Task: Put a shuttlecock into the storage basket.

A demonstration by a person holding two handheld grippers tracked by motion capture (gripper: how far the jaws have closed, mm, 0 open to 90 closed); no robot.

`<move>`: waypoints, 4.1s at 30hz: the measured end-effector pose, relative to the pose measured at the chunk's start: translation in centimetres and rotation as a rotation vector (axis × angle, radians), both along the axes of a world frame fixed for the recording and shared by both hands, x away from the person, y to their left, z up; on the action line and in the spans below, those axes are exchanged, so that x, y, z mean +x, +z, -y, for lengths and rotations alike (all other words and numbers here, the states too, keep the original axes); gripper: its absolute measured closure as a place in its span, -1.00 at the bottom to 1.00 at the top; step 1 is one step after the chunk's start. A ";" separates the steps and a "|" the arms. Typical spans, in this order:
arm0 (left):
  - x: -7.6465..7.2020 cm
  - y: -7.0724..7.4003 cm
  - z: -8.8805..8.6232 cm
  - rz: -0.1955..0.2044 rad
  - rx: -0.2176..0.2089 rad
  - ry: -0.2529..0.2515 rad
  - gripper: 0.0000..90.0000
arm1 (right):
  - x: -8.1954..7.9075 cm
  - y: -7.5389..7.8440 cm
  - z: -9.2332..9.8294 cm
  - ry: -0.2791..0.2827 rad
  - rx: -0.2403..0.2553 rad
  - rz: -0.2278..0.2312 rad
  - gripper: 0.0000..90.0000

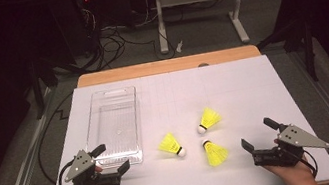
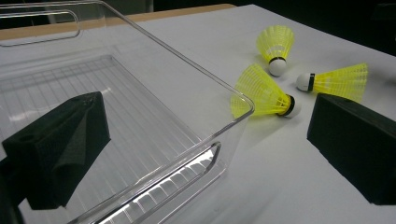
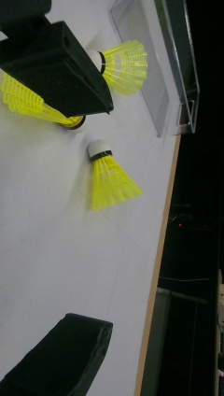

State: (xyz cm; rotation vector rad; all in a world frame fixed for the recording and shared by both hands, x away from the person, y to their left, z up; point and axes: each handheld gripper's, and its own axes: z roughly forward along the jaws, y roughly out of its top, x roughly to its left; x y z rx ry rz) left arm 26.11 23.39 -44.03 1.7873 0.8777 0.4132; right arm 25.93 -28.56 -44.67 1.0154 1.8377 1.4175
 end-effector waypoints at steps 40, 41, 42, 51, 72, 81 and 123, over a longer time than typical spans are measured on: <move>-0.1 0.1 0.0 -0.001 0.008 0.004 -0.99 | -0.1 0.0 0.3 -0.010 0.012 0.007 -1.00; -0.1 0.1 0.0 -0.001 0.008 0.004 -0.99 | -0.1 0.0 0.3 -0.010 0.012 0.007 -1.00; -0.1 0.2 -0.2 0.000 0.003 0.008 -0.99 | -0.1 -0.1 0.4 -0.010 0.010 0.004 -1.00; -0.3 0.5 -1.3 0.009 -0.005 0.038 -0.99 | -0.1 -0.1 0.1 0.002 0.003 0.003 -1.00; -0.7 0.8 -5.5 0.021 -0.044 0.147 -0.97 | -0.1 -0.2 0.0 0.016 0.001 0.012 -1.00; -0.6 0.5 -6.6 0.008 -0.059 0.175 -0.97 | -0.1 -0.2 0.1 0.019 -0.005 0.017 -1.00; -0.5 -2.0 -6.9 -0.227 0.120 0.216 -0.98 | 0.0 -0.5 0.0 0.024 -0.023 -0.002 -1.00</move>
